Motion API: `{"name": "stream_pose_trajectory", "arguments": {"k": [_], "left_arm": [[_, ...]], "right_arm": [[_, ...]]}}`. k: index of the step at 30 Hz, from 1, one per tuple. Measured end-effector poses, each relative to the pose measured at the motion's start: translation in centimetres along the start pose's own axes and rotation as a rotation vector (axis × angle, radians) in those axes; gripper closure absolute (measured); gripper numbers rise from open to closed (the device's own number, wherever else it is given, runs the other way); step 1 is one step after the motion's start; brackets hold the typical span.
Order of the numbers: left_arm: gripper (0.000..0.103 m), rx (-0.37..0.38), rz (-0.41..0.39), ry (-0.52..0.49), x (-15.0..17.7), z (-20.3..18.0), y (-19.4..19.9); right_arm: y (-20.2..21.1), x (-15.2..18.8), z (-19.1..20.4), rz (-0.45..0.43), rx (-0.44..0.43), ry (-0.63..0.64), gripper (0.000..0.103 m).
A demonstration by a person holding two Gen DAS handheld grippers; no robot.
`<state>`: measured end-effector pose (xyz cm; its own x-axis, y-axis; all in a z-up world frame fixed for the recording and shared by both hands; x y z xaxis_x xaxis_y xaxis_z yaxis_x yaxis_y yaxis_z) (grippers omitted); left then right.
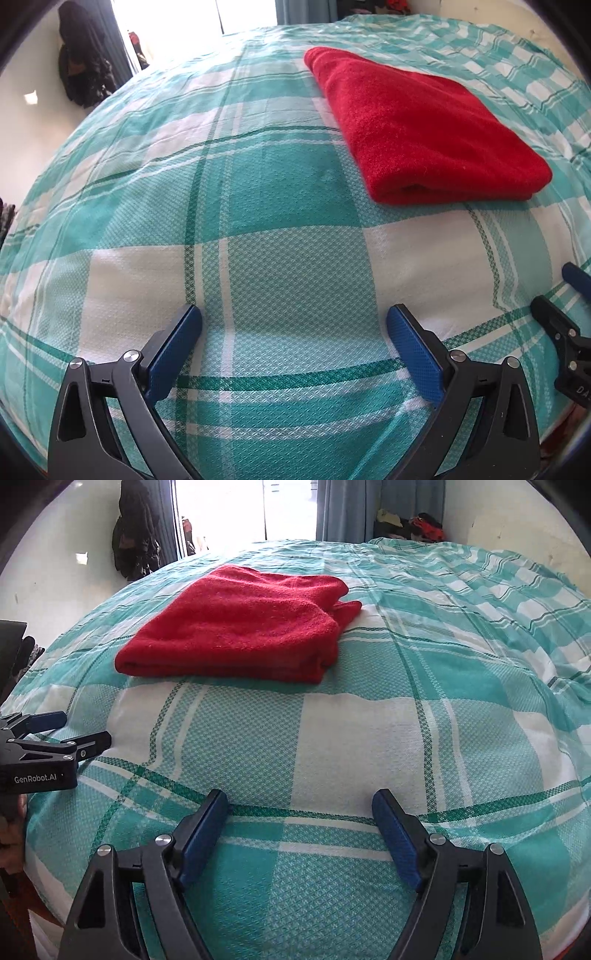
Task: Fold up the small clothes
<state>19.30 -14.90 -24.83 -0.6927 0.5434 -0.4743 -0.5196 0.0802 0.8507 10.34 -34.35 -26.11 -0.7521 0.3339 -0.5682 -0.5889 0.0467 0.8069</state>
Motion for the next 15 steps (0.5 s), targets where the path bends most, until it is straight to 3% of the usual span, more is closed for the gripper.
{"name": "stream_pose_trajectory", "arguments": {"k": [15], "left_arm": [[0.001, -0.019, -0.008, 0.002, 0.22, -0.43, 0.1]], "right_arm": [[-0.17, 0.12, 0.23, -0.006, 0.004, 0.006, 0.022]]}}
Point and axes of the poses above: each gripper's, at about its wrist camera, not at the fingertips, and y roughly against the way its jaws point, z to its left, x to its underside, the point moved 4 cm from there along -y, roughly the way its jaws point, and after that the axes turned 15 degrees about -y, right-handed, at the moved point
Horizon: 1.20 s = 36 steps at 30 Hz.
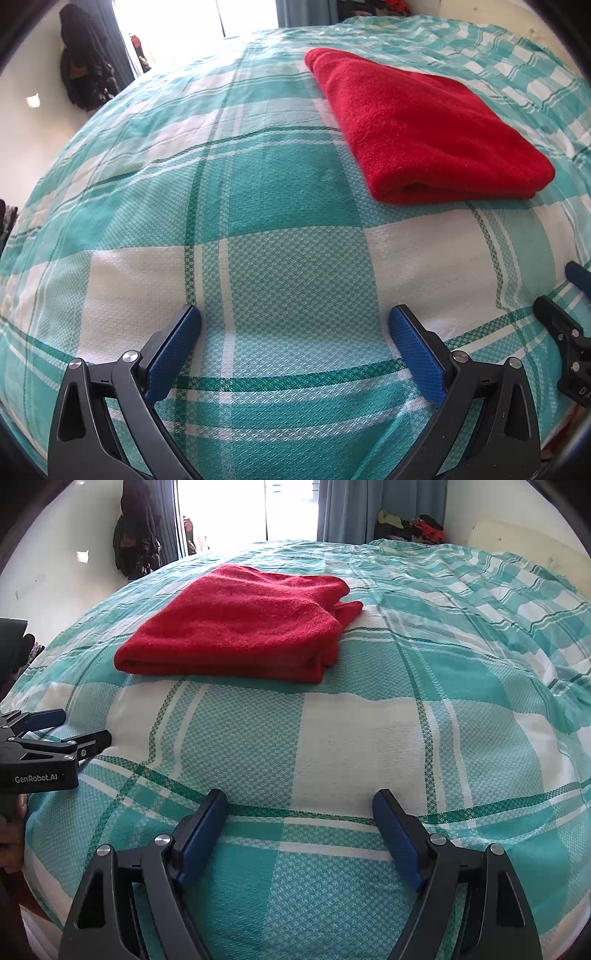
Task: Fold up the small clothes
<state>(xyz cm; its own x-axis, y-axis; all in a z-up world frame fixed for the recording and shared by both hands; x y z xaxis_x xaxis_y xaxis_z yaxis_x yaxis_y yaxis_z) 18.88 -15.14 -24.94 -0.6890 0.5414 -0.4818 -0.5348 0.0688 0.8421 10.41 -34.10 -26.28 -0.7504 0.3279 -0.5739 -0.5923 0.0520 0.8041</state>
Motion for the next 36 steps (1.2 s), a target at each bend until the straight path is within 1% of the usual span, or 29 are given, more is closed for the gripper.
{"name": "stream_pose_trajectory", "arguments": {"k": [20, 21, 22, 23, 24, 25, 26, 27, 28, 29, 30, 31, 32, 34, 36], "left_arm": [[0.001, 0.007, -0.001, 0.002, 0.0, -0.1, -0.2], [0.001, 0.017, 0.003, 0.003, -0.1, 0.1, -0.2], [0.001, 0.044, 0.012, 0.008, -0.3, 0.3, 0.0], [0.002, 0.092, 0.027, 0.009, -0.6, 0.8, 0.4], [0.002, 0.149, 0.042, 0.017, -1.0, 1.5, 1.0], [0.003, 0.202, 0.036, 0.041, -1.4, 2.5, 1.7], [0.003, 0.247, -0.006, 0.08, -2.0, 3.8, 2.5], [0.003, 0.279, -0.06, 0.118, -2.8, 5.1, 3.2], [0.003, 0.298, -0.101, 0.147, -3.9, 6.3, 3.5], [0.002, 0.311, -0.12, 0.166, -5.2, 7.2, 3.2], [0.002, 0.326, -0.117, 0.173, -6.6, 7.8, 2.4], [0.002, 0.345, -0.107, 0.169, -8.1, 8.0, 1.4], [0.002, 0.366, -0.102, 0.158, -9.5, 8.0, 0.2], [0.003, 0.391, -0.093, 0.148, -11.9, 7.5, -2.5], [0.003, 0.447, -0.051, 0.163, -13.3, 6.4, -5.5]], "right_arm": [[-0.1, 0.0, 0.0, 0.003, 0.003, -0.002, 0.022], [-0.1, 0.0, 0.0, 0.003, 0.003, -0.001, 0.022], [-0.1, 0.0, 0.0, 0.009, 0.002, -0.003, 0.022], [-0.1, -0.2, -0.1, 0.028, -0.003, -0.011, 0.022], [0.1, -0.7, -0.1, 0.067, -0.015, -0.013, 0.022], [0.4, -1.3, -0.3, 0.119, -0.04, -0.01, 0.022], [0.8, -2.2, -0.6, 0.157, -0.082, -0.02, 0.022], [1.5, -3.4, -1.2, 0.149, -0.141, -0.056, 0.023], [2.4, -5.0, -2.1, 0.102, -0.196, -0.11, 0.022], [3.1, -6.8, -2.9, 0.051, -0.235, -0.163, 0.022], [3.2, -8.6, -3.6, 0.016, -0.275, -0.211, 0.021], [2.7, -10.4, -4.1, 0.006, -0.326, -0.261, 0.019], [1.5, -12.0, -4.5, 0.023, -0.386, -0.32, 0.017], [-2.4, -14.2, -4.8, 0.104, -0.5, -0.429, 0.017], [-6.7, -15.1, -4.5, 0.181, -0.56, -0.504, 0.017]]}}
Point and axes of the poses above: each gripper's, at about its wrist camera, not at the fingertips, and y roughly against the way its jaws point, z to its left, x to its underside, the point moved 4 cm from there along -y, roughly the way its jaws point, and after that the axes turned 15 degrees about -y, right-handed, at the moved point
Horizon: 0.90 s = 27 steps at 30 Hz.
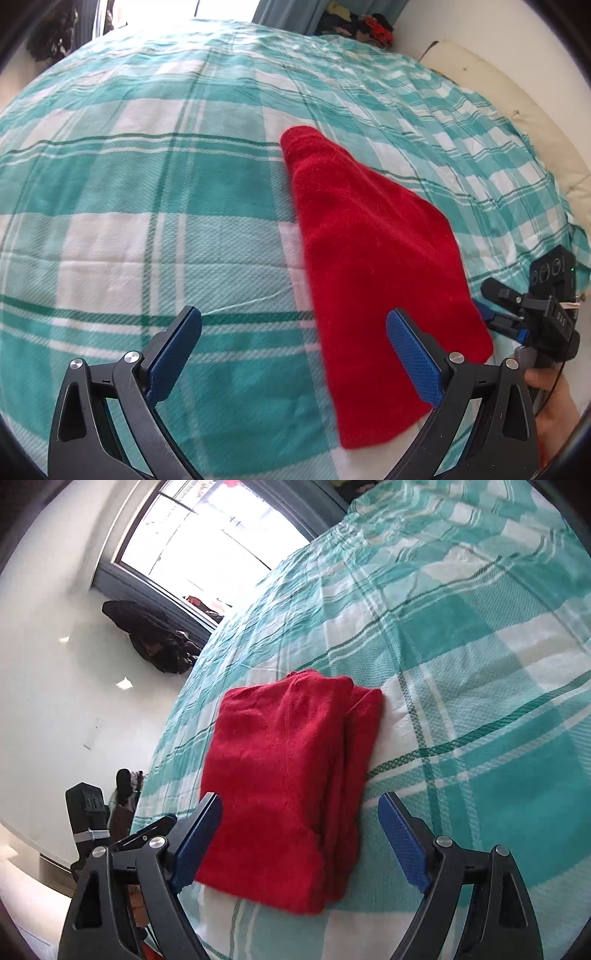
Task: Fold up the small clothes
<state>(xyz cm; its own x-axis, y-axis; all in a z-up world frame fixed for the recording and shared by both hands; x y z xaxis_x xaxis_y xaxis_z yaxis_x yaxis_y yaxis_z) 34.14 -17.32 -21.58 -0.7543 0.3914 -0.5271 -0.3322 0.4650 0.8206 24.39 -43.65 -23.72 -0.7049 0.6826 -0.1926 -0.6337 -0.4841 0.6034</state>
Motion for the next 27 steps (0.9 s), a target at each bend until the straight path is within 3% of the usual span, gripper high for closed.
{"name": "stream_pose_trajectory", "arguments": {"k": [2, 3, 5, 6, 7, 8, 9, 15, 18, 19, 20, 21, 22, 23, 24, 25, 27], "left_arm": [[0.002, 0.036, 0.021, 0.034, -0.4, -0.3, -2.2], [0.002, 0.042, -0.002, 0.038, -0.8, -0.6, -2.6], [0.007, 0.074, -0.016, 0.058, -1.3, -1.4, -3.1], [0.02, 0.112, -0.009, 0.071, -1.6, -1.8, -3.4], [0.061, 0.151, 0.026, 0.072, -1.9, -2.4, -3.8], [0.065, 0.128, 0.051, 0.069, -2.3, -2.7, -3.7], [0.068, 0.116, 0.039, 0.054, -2.8, -3.1, -2.8], [0.07, 0.111, -0.146, -0.065, -7.6, -4.8, 7.1], [0.068, 0.115, -0.172, -0.076, -9.6, -4.8, 10.3], [0.065, 0.114, -0.159, -0.066, -9.9, -4.6, 10.4], [0.053, 0.106, -0.138, -0.055, -9.9, -4.3, 10.0], [0.044, 0.085, -0.104, -0.048, -9.6, -3.9, 9.0], [0.026, 0.036, -0.067, -0.047, -8.8, -3.3, 7.7], [0.022, -0.044, -0.031, -0.051, -7.6, -2.6, 6.4], [0.023, -0.138, 0.012, -0.053, -5.9, -1.7, 5.4], [0.026, -0.215, 0.051, -0.056, -3.9, -1.0, 4.8], [0.027, -0.27, 0.068, -0.059, 0.3, -0.4, 5.2]], "right_arm": [[-3.7, -0.5, -1.6, 0.097, -0.025, -0.088, 0.02], [-4.3, -0.6, -1.7, 0.077, -0.012, -0.089, 0.023], [-5.3, -0.6, -0.5, 0.097, -0.098, -0.075, 0.03], [-6.3, -0.3, 0.0, 0.153, -0.153, -0.096, 0.042], [-7.0, -0.1, 0.2, 0.174, -0.125, -0.097, 0.049], [-7.4, -0.1, 0.5, 0.168, -0.051, -0.057, 0.07], [-7.5, -0.2, 0.9, 0.159, 0.005, -0.016, 0.076], [-2.4, -1.1, 9.3, 0.065, -0.078, 0.202, 0.078], [0.2, -1.9, 13.5, 0.042, -0.147, 0.267, 0.078], [0.5, -2.1, 14.4, 0.046, -0.159, 0.266, 0.078], [0.6, -2.3, 14.9, 0.054, -0.169, 0.254, 0.078], [0.6, -2.5, 15.0, 0.059, -0.173, 0.24, 0.076], [0.4, -2.6, 14.6, 0.055, -0.153, 0.229, 0.067], [0.0, -2.6, 13.7, 0.04, -0.099, 0.218, 0.057], [0.0, -2.7, 12.2, 0.019, -0.017, 0.205, 0.028], [0.0, -2.5, 10.5, -0.005, 0.073, 0.194, 0.014], [1.4, -1.6, 7.2, -0.048, 0.22, 0.201, 0.014]]}}
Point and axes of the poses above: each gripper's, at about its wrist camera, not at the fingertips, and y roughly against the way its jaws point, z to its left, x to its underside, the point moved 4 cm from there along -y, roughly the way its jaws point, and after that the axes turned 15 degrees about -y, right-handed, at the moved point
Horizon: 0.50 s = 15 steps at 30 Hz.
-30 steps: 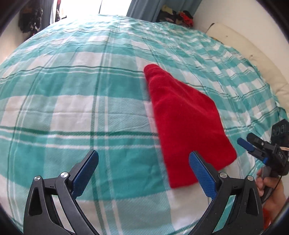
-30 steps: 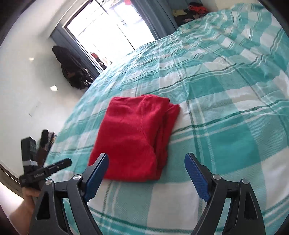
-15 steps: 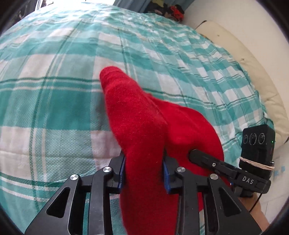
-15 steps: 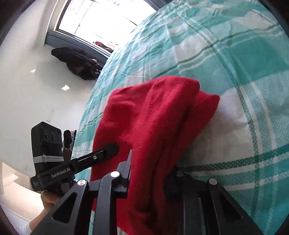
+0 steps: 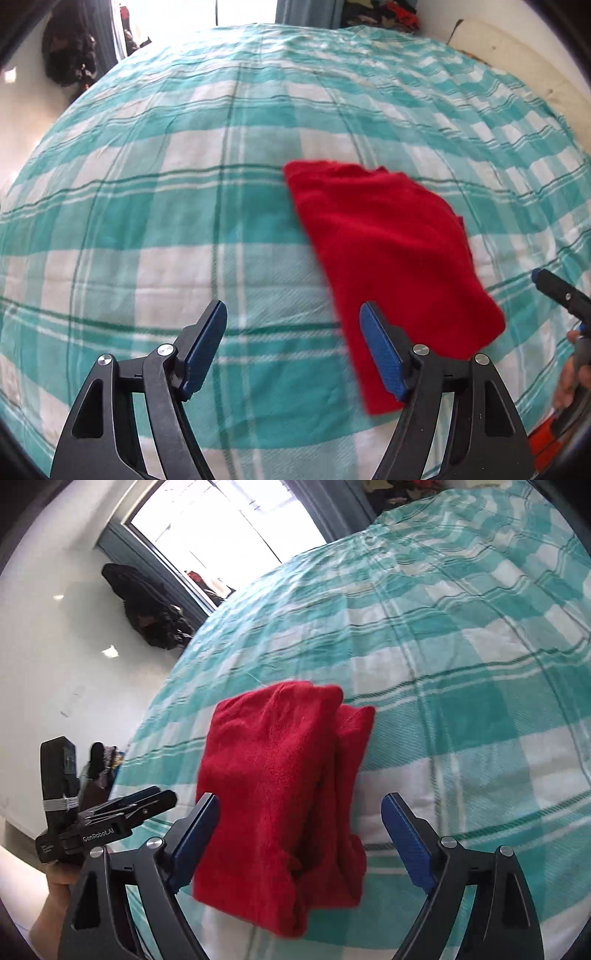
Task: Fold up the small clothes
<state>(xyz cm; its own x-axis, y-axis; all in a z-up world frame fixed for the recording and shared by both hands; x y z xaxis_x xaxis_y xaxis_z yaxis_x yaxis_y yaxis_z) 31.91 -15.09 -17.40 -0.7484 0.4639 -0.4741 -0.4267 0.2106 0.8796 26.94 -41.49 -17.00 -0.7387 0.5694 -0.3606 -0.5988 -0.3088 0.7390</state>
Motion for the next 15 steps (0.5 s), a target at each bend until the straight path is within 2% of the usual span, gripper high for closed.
{"name": "stream_pose_trajectory", "arguments": {"k": [2, 3, 4, 6, 8, 10, 15], "left_arm": [[0.025, -0.018, -0.017, 0.001, 4.2, -0.2, 1.3], [0.023, -0.039, -0.022, -0.009, 5.9, -0.6, 2.1], [0.021, -0.068, -0.025, -0.026, 7.3, -1.2, 3.0], [0.015, -0.13, -0.042, -0.067, 9.3, -2.7, 5.2], [0.002, -0.183, -0.088, -0.094, 10.1, -3.9, 8.1], [0.002, -0.232, -0.14, -0.108, 10.8, -4.9, 10.9], [0.002, -0.279, -0.174, -0.07, 11.4, -5.2, 15.8]], "right_arm": [[1.8, 2.3, -2.8, -0.018, 0.102, 0.03, 0.013], [2.7, 3.8, -3.7, -0.028, 0.148, 0.045, 0.008], [3.3, 4.9, -4.8, -0.04, 0.188, 0.055, 0.004], [4.9, 7.7, -5.8, -0.057, 0.239, 0.063, 0.004], [6.3, 10.7, -5.8, -0.071, 0.274, 0.064, 0.004], [7.7, 13.1, -5.5, -0.089, 0.299, 0.055, 0.004], [11.7, 17.3, -2.6, -0.145, 0.315, 0.066, 0.003]]}}
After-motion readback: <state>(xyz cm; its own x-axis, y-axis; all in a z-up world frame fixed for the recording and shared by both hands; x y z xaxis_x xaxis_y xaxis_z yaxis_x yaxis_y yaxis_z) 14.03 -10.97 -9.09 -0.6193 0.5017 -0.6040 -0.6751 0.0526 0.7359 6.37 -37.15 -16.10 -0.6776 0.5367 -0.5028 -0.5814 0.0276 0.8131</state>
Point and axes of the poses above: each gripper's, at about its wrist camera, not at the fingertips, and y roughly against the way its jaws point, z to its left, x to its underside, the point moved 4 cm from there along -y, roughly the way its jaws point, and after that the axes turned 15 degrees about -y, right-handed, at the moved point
